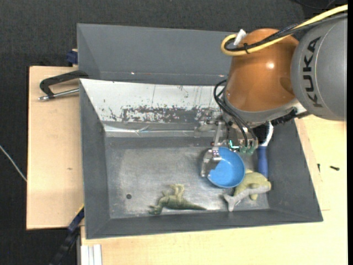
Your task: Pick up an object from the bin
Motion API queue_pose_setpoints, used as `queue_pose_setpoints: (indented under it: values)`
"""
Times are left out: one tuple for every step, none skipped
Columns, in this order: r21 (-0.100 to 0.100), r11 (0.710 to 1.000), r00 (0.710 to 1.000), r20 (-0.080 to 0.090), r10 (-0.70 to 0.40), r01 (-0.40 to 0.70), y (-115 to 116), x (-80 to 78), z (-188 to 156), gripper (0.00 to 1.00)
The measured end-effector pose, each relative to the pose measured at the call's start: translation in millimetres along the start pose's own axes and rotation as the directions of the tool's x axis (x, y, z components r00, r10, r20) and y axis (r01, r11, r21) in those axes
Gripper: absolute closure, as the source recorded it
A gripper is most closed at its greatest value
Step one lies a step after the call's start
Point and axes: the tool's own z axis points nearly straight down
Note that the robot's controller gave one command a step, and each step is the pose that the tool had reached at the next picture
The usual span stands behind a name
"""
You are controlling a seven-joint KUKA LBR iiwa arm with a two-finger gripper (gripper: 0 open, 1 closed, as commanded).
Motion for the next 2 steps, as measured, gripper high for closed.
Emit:
queue_pose_setpoints:
  values:
    - [-0.002, 0.999, 0.999, 0.008, 0.036, -0.036, -114.6, -0.3, 149.3, 0.00]
    - [-0.002, 0.998, 0.998, 0.016, 0.059, -0.059, -94.0, 2.1, 118.2, 0.00]
